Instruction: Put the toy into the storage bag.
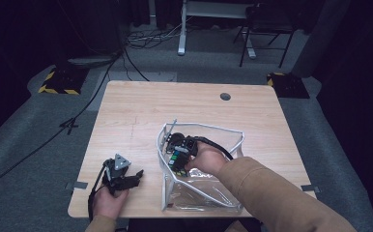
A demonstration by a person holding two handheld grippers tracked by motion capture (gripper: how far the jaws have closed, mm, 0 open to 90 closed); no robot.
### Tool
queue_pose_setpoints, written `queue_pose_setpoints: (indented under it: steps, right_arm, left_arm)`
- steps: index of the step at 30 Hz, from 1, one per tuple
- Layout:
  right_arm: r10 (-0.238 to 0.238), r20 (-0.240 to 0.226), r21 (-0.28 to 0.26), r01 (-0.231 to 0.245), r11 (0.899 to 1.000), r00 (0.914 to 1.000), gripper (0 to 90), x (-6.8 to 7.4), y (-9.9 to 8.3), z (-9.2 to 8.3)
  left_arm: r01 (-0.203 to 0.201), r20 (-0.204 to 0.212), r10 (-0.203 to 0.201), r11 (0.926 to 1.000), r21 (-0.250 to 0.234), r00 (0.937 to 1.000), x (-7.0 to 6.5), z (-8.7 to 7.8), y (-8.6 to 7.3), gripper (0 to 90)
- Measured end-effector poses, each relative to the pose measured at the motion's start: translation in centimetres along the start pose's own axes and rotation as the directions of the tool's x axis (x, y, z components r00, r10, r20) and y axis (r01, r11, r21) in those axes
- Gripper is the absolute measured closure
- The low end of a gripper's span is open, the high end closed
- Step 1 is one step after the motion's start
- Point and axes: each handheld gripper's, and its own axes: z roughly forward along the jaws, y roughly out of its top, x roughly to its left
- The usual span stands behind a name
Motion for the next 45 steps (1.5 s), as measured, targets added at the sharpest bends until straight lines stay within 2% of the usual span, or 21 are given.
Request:
queue_pose_setpoints:
  steps: [5, 6, 7, 8, 9, 19, 29, 30, 31, 32, 34, 35, 37, 38, 39, 42, 45]
  right_arm:
    - [0.014, -0.004, 0.014, -0.014, 1.0, 0.9999, 33.8, 0.0, -0.1, 0.5]
    - [-0.052, 0.028, -0.009, 0.053, 0.999, 0.9982, 33.8, -0.5, 0.0, 0.8]
    - [-0.093, 0.05, -0.005, 0.093, 0.996, 0.9944, 33.8, -0.8, 0.0, 0.8]
    - [-0.056, 0.018, -0.023, 0.056, 0.998, 0.9983, 33.8, -0.4, 0.0, 1.0]
    - [-0.047, 0.013, -0.011, 0.047, 0.999, 0.9988, 33.8, -0.3, 0.1, 1.0]
    - [-0.043, 0.014, -0.009, 0.043, 0.999, 0.999, 31.5, -0.3, 0.1, 1.1]
    - [-0.04, 0.021, -0.014, 0.04, 0.999, 0.999, 33.0, -0.3, 0.1, 0.9]
    - [-0.041, 0.026, 0.002, 0.041, 0.999, 0.9988, 33.1, -0.3, 0.2, 0.8]
    - [-0.037, 0.013, -0.002, 0.037, 0.999, 0.9992, 33.1, -0.2, 0.2, 0.7]
    - [0.03, 0.011, 0.037, -0.031, 0.999, 0.9995, 33.7, 0.2, 0.2, 0.2]
    - [0.027, 0.015, 0.016, -0.027, 1.0, 0.9995, 33.9, 0.2, 0.1, -0.3]
    - [0.046, 0.014, -0.003, -0.045, 0.999, 0.9989, 33.9, 0.3, 0.1, -0.6]
    - [0.029, 0.032, -0.019, -0.029, 0.999, 0.999, 34.0, 0.2, 0.2, -1.6]
    - [-0.016, 0.04, -0.077, 0.019, 0.997, 0.9991, 33.9, 0.0, 0.3, -1.8]
    - [0.049, 0.03, -0.044, -0.048, 0.998, 0.9983, 33.9, 0.7, 0.2, -2.5]
    - [0.036, 0.031, -0.045, -0.035, 0.998, 0.9989, 33.9, 0.9, 0.0, -2.9]
    - [0.03, 0.04, -0.076, -0.027, 0.997, 0.9987, 33.9, 1.2, -0.3, -4.0]
  left_arm:
    - [0.0, 0.0, 0.0, 1.0, 0.002, 1.0, 0.0, 0.0, 0.0, 29.5]
    - [0.0, 0.0, 0.0, 1.0, 0.001, 1.0, 0.0, 0.0, 0.0, 29.6]
    - [0.0, 0.0, 0.0, 1.0, 0.001, 1.0, 0.0, 0.0, 0.0, 29.6]
    - [0.0, 0.0, 0.0, 1.0, 0.002, 1.0, 0.0, 0.0, 0.0, 29.6]
    - [0.0, 0.0, 0.0, 1.0, 0.0, 1.0, 0.0, 0.0, 0.0, 29.6]
    - [0.0, 0.001, 0.0, 1.0, 0.001, 1.0, 0.0, 0.0, 0.0, 29.6]
    - [0.001, 0.001, -0.001, 1.0, 0.0, 1.0, 0.0, 0.0, 0.0, 29.5]
    - [0.002, 0.001, -0.002, 1.0, 0.0, 1.0, 0.0, 0.0, 0.0, 29.5]
    - [0.001, 0.001, -0.001, 1.0, 0.0, 1.0, 0.0, 0.0, 0.0, 29.5]
    - [0.001, 0.001, -0.001, 1.0, 0.0, 1.0, 0.0, 0.0, 0.0, 29.5]
    - [0.0, 0.001, 0.0, 1.0, 0.001, 1.0, 0.0, 0.0, 0.0, 29.5]
    - [0.0, 0.001, 0.0, 1.0, 0.001, 1.0, 0.0, 0.0, 0.0, 29.5]
    - [0.002, 0.002, -0.002, 1.0, 0.0, 1.0, 0.0, 0.0, 0.0, 29.5]
    - [0.0, 0.001, 0.0, 1.0, 0.0, 1.0, 0.0, 0.0, 0.0, 29.5]
    - [0.001, 0.001, -0.001, 1.0, 0.0, 1.0, 0.0, 0.0, 0.0, 29.5]
    - [0.0, 0.002, 0.0, 1.0, 0.001, 1.0, 0.0, 0.0, 0.0, 29.5]
    - [-0.001, -0.003, 0.001, 1.0, -0.002, 1.0, 0.0, 0.0, 0.0, 29.5]
